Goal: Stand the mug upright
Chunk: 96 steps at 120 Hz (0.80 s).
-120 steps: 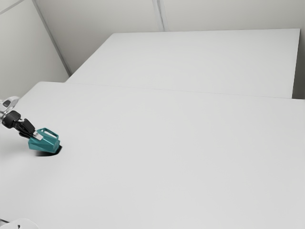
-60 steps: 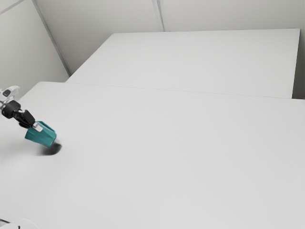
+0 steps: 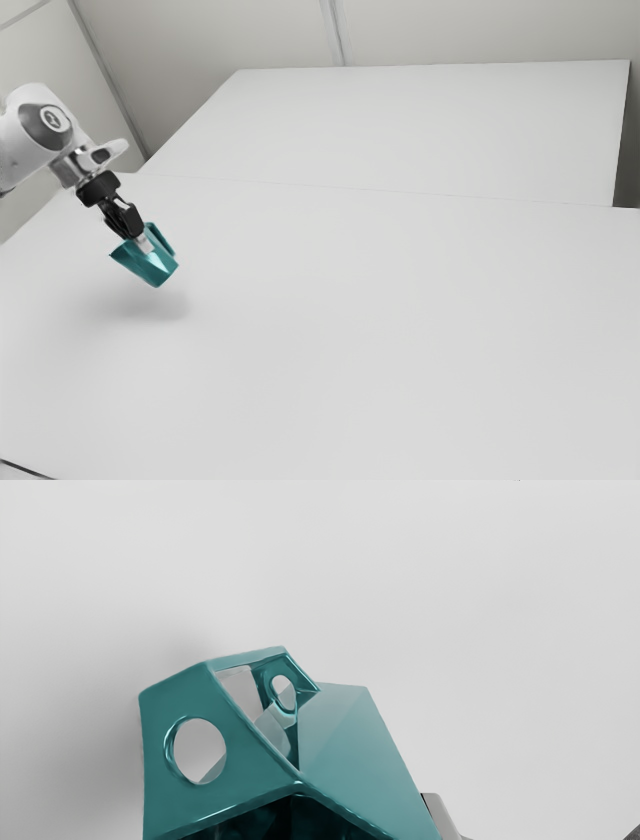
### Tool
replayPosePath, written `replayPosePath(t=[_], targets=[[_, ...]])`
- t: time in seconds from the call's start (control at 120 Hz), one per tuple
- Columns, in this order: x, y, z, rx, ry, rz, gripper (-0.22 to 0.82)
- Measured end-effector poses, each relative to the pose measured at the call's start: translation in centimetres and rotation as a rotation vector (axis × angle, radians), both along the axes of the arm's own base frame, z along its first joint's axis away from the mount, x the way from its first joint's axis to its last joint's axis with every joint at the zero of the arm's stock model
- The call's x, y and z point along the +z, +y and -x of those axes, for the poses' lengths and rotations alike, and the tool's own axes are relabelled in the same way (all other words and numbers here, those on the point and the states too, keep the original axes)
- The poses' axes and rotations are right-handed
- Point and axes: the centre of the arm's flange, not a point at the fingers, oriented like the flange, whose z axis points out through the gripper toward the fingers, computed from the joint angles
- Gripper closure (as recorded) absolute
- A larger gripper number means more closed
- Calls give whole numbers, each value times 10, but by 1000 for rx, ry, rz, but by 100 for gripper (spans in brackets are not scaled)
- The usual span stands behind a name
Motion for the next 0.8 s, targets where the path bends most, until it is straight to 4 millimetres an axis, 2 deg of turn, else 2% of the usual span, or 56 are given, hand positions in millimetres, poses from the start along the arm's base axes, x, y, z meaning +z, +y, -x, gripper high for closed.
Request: replayPosePath(t=[0.25,0.35,0.458,0.575,0.667,0.8], targets=[[-2,-120,-42,-119,-28,-198,79],[-15,-163,-48,-137,-23,-260,79],[-28,-200,-50,-130,-25,-317,79],[-36,-233,-53,-106,-39,-387,79],[-40,-251,-55,-79,-47,-449,79],[-46,-257,-58,-20,-46,-528,79]])
